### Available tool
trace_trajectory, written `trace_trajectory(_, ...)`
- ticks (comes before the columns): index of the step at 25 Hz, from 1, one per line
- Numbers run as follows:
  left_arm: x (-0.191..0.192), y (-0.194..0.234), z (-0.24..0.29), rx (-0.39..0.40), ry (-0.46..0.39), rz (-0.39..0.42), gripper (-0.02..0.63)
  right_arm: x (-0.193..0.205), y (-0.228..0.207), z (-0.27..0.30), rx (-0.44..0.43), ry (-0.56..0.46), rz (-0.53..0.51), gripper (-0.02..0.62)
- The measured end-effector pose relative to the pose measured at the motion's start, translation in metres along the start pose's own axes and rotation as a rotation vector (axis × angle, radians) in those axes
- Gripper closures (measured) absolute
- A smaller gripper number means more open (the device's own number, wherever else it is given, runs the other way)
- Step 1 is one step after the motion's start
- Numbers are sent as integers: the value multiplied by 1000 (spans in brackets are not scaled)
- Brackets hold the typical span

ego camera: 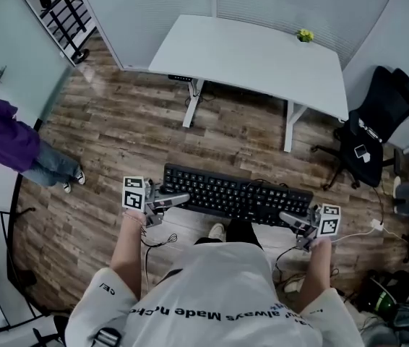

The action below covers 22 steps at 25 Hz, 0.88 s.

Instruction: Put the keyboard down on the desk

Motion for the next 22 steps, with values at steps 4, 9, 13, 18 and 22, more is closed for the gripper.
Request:
trace_trajectory(4, 2, 3, 0, 0, -2, 6, 480, 0, -3, 1, -4, -1, -8, 486)
trace_trajectory(9, -3, 1, 2, 7, 7, 17, 480, 1, 1, -1, 5, -12, -17, 485)
trace_trajectory(13, -5, 1, 3, 10, 14, 31, 480, 2, 2, -1, 8, -24, -26, 486)
trace_trajectory(18, -2, 9, 2, 15, 20, 55, 480, 7, -6, 2, 19, -33, -49, 486)
trace_trajectory(22, 1, 13, 1, 20, 19, 65, 480, 9, -6, 3, 25, -33, -62, 485)
Point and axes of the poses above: the fingertips, and each gripper's own axes: z forward along the fingers, y to its left, x out of its underside, the point moved 8 cm from there along -z, backward along the fingers, and after that the axes turned 13 degrees about y, right-handed, at the moved point
